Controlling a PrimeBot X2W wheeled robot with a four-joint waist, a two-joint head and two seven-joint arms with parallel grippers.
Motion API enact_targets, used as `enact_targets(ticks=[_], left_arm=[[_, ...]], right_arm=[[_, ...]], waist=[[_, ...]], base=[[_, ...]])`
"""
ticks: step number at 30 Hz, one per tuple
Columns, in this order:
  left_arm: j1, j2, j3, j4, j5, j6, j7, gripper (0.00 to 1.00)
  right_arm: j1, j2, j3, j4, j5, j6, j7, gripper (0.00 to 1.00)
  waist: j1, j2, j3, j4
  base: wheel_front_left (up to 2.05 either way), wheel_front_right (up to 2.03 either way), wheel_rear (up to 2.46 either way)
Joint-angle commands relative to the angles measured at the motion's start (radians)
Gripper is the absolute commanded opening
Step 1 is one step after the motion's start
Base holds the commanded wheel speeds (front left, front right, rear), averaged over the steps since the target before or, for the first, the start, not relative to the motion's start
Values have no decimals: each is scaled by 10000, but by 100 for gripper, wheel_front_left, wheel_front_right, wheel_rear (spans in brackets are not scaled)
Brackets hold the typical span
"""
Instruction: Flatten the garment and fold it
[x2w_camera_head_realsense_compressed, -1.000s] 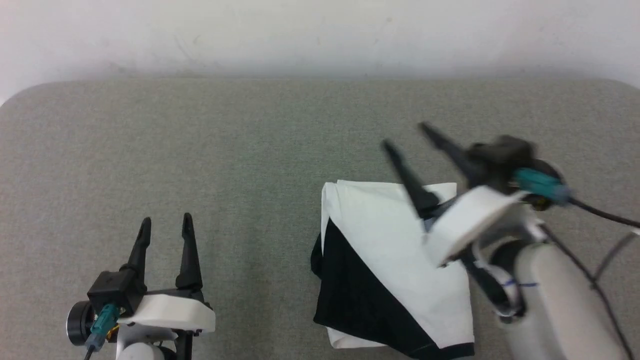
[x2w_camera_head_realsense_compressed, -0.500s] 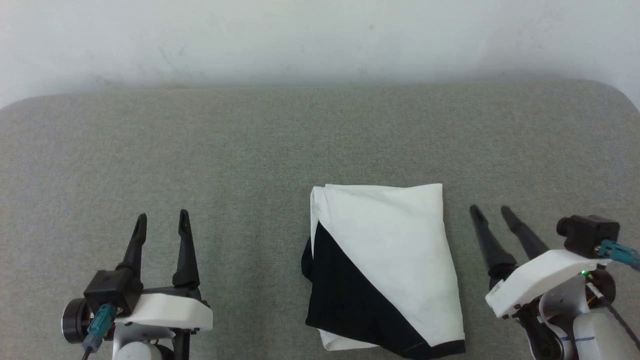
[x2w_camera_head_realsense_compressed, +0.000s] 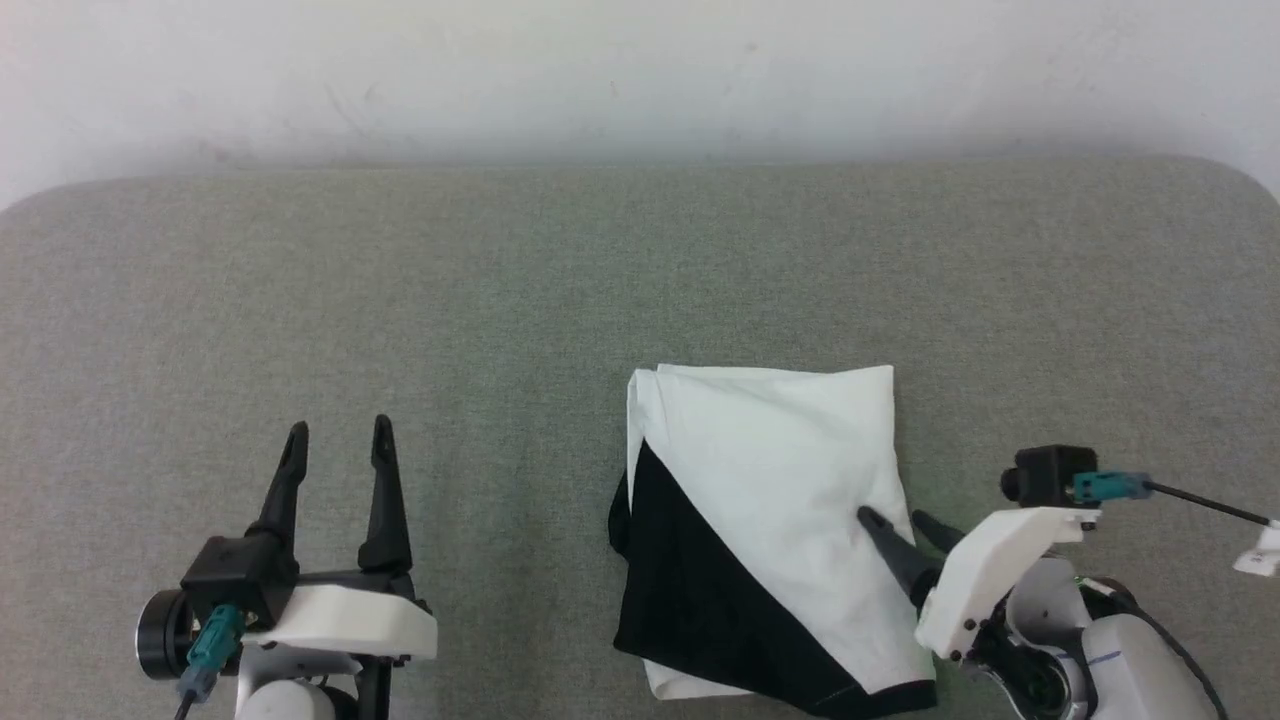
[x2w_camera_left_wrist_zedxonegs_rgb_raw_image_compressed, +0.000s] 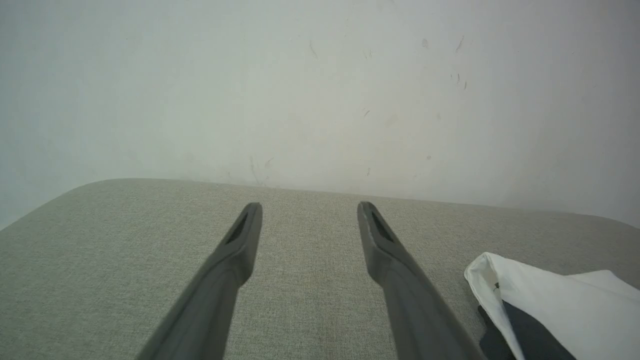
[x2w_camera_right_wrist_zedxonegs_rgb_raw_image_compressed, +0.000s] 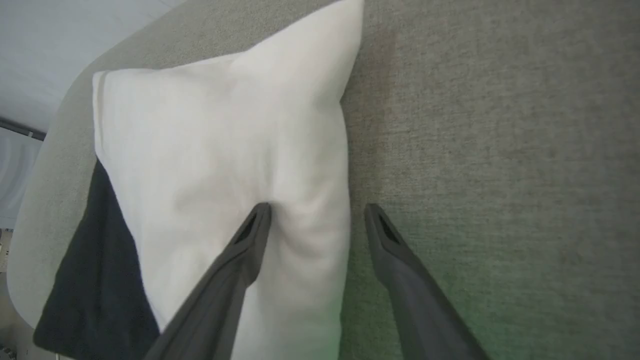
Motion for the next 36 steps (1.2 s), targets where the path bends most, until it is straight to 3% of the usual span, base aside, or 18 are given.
enact_targets(ticks=[1, 3, 4, 5, 6, 7, 8, 16, 19, 27, 28, 36], left_arm=[[-14, -44, -23, -54, -1, 15, -47, 100], [11, -44, -32, -47, -9, 17, -47, 100], [22, -44, -32, -39, -13, 20, -47, 100], [35, -44, -28, -32, -21, 26, -47, 100], [47, -44, -21, -29, -26, 35, -47, 100], [58, -44, -14, -31, -29, 47, -47, 100], [68, -44, -7, -35, -34, 59, -47, 100], [114, -45, 97, -177, -58, 124, -47, 100], [112, -45, 106, -240, -21, 113, -47, 100], [-225, -33, 108, -461, 116, 77, -47, 100], [-499, 22, 62, -629, 273, 56, -47, 100], [-1225, 382, -11, -876, 590, 57, -38, 100]], right_arm=[[-124, 29, 94, 137, 50, -9, 112, 100], [-223, 29, 238, 389, 21, -9, 414, 100], [-269, 29, 315, 483, 23, -9, 580, 68], [-306, 29, 392, 553, -14, -9, 746, 53], [-340, 29, 459, 585, -99, -9, 901, 53], [-375, 29, 491, 581, -252, -9, 1019, 21], [-417, 29, 510, 541, -495, -9, 1132, 0], [-1167, -32, 827, -700, -3967, -9, 2060, 0], [-1550, -647, 1349, -1060, -4979, -9, 2409, 0], [-2720, -2998, 2331, -884, -5480, -9, 2632, 0], [-3355, -3525, 2176, -331, -5576, -9, 2335, 0], [-4710, -3490, 770, 1290, -6301, -9, 1050, 0]], waist=[[0, 1, 1, 14], [0, 1, -5, 34], [0, 1, -9, 40], [0, 1, -16, 40], [0, 1, -15, 35], [0, 1, -13, 23], [0, 1, -8, 9], [0, 1, 162, -445], [0, 1, 266, -777], [0, 1, 770, -1896], [0, 1, 1279, -2481], [0, 1, 2437, -3229]], base=[[0, 0, 0], [0, 0, 0], [0, 0, 0], [0, 0, 0], [0, 0, 0], [0, 0, 0], [0, 0, 0], [0, 0, 0], [0, 0, 0], [0, 0, 0], [0, 0, 0], [0, 0, 0]])
